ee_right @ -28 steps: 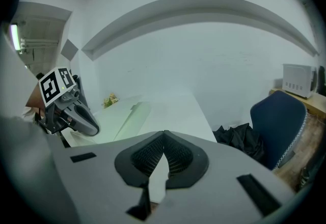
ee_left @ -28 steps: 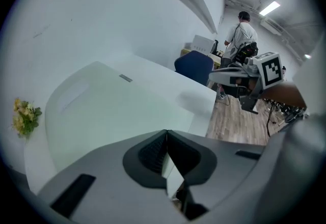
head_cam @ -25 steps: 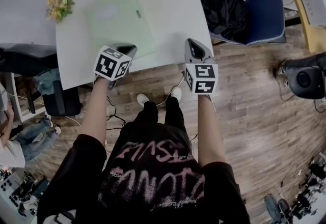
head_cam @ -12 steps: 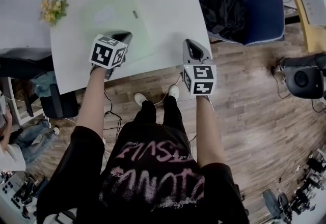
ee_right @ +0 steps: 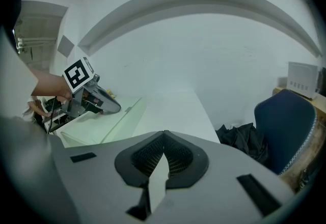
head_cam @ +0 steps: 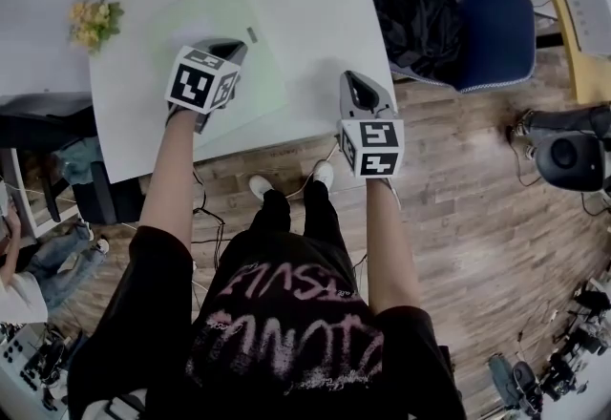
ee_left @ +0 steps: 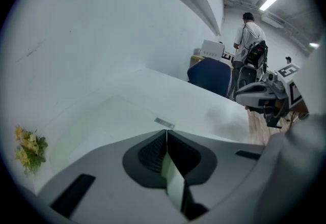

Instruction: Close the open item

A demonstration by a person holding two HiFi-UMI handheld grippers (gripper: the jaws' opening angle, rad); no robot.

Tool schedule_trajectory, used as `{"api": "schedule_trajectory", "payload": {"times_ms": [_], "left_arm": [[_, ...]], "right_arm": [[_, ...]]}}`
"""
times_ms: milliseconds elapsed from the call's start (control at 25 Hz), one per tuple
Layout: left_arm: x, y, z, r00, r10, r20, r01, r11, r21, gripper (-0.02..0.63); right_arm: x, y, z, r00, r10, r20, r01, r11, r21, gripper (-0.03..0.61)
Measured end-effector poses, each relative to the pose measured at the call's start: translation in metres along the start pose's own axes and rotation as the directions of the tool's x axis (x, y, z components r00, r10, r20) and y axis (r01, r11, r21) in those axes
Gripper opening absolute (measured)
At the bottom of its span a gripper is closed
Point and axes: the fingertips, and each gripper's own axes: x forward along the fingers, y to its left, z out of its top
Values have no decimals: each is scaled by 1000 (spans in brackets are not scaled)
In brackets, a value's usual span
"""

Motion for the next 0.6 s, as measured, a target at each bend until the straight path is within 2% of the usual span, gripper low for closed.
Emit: {"api": "schedule_trajectory", "payload": {"times_ms": [200, 400, 600], "left_arm": [[11, 2, 3, 1000, 8, -8, -8, 1000, 13, 8], [15, 2, 2, 1000, -20, 18, 21, 999, -41, 8], [19, 3, 0, 999, -49, 14, 50, 997, -57, 6]], "right_arm": [[7, -2, 0, 1000, 4, -9, -4, 1000, -3, 9], [10, -5, -1, 1000, 6, -15, -6, 1000, -5, 11], [14, -3, -1, 1000, 15, -19, -15, 1000, -7, 11]]}}
